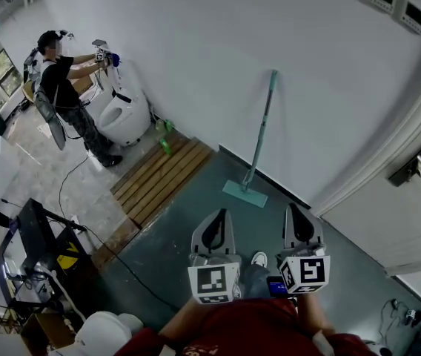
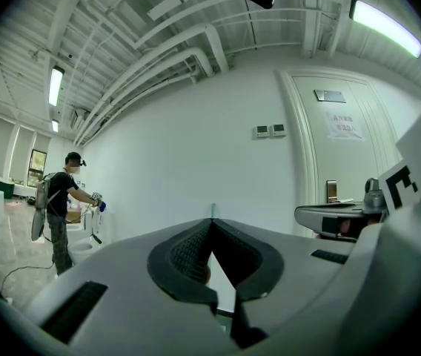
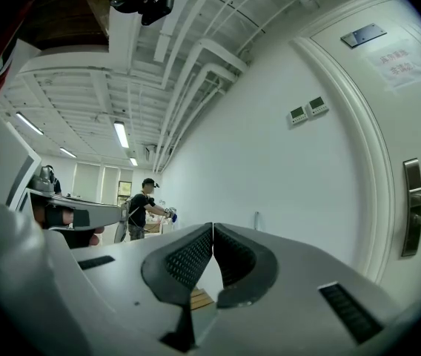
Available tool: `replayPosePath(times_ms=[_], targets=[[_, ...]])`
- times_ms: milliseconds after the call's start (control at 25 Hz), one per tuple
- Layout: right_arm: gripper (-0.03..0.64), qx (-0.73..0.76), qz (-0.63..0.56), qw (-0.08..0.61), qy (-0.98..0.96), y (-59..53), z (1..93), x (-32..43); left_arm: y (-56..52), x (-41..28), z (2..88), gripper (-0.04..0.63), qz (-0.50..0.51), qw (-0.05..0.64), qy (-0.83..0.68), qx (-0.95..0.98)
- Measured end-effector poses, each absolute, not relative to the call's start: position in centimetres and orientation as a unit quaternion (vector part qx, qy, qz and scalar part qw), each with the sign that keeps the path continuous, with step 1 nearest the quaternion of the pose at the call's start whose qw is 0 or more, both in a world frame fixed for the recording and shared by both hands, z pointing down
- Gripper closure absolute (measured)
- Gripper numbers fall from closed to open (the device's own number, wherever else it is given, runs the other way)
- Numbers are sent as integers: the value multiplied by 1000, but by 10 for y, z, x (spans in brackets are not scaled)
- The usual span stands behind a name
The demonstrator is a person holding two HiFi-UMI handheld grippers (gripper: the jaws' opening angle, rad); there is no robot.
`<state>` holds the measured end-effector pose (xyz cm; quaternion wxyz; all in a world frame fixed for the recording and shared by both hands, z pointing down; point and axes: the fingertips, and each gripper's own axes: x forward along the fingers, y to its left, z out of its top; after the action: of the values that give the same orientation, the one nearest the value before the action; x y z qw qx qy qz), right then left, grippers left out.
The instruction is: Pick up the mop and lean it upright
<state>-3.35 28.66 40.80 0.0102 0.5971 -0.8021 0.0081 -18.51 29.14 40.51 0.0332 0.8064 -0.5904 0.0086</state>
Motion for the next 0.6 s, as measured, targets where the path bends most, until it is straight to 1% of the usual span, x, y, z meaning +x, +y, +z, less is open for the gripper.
replayPosePath(times_ms=[600], targets=[[597, 593, 12, 10, -805, 176, 404, 34, 179, -114, 396, 581, 9, 29, -586, 810]])
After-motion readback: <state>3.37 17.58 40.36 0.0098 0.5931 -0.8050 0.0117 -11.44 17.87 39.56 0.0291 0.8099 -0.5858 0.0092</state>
